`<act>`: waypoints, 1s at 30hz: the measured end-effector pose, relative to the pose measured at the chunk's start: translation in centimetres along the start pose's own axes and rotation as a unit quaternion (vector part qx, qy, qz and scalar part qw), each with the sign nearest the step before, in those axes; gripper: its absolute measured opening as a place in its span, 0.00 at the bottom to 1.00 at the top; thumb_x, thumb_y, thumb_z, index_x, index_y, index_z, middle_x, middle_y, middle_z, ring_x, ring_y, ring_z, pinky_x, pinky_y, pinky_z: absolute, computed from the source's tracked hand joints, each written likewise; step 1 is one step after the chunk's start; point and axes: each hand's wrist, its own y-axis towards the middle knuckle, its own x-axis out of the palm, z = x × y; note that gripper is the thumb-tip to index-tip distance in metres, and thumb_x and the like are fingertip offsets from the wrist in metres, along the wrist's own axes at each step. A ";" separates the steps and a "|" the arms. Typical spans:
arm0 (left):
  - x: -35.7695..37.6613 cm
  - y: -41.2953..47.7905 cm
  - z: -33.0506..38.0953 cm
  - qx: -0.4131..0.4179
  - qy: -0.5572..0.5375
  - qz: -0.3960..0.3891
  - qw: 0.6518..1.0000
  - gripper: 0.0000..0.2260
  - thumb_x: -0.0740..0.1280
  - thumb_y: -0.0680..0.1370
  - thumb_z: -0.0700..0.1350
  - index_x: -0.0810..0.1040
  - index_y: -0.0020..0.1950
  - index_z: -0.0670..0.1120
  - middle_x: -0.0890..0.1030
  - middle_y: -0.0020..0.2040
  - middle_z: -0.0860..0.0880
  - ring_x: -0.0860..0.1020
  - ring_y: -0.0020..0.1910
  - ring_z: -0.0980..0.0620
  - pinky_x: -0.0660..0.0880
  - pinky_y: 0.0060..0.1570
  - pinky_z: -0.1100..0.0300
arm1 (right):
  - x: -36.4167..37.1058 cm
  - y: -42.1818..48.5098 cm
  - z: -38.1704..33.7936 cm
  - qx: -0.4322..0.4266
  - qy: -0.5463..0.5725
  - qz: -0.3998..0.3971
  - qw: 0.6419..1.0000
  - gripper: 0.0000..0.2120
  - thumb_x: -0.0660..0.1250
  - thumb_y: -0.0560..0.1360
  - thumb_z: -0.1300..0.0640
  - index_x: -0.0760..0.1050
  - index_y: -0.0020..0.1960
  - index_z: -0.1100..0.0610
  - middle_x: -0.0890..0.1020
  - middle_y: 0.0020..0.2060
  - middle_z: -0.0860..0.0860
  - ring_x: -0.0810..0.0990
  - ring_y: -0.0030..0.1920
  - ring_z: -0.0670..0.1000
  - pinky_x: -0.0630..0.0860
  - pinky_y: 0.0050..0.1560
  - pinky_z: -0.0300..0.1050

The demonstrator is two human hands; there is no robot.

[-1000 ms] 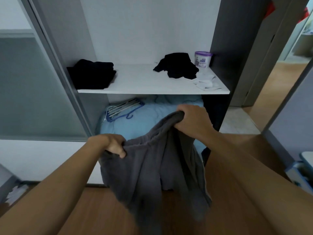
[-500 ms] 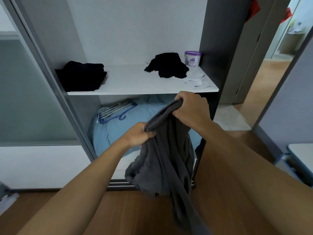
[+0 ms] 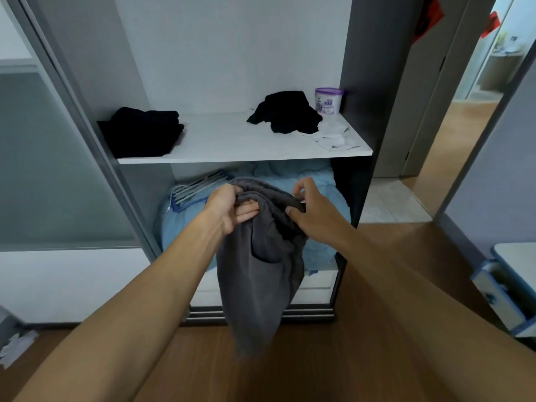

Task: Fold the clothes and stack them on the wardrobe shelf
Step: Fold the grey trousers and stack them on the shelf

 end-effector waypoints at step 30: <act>-7.7 -0.4 2.4 0.005 0.252 0.018 0.967 0.08 0.61 0.73 0.44 0.72 0.34 0.46 0.72 0.23 0.47 0.65 0.19 0.52 0.69 0.23 0.64 | -0.1 1.3 -2.8 -0.102 -0.001 0.010 0.995 0.17 0.69 0.68 0.66 0.79 0.54 0.53 0.78 0.51 0.49 0.76 0.49 0.43 0.70 0.49 0.32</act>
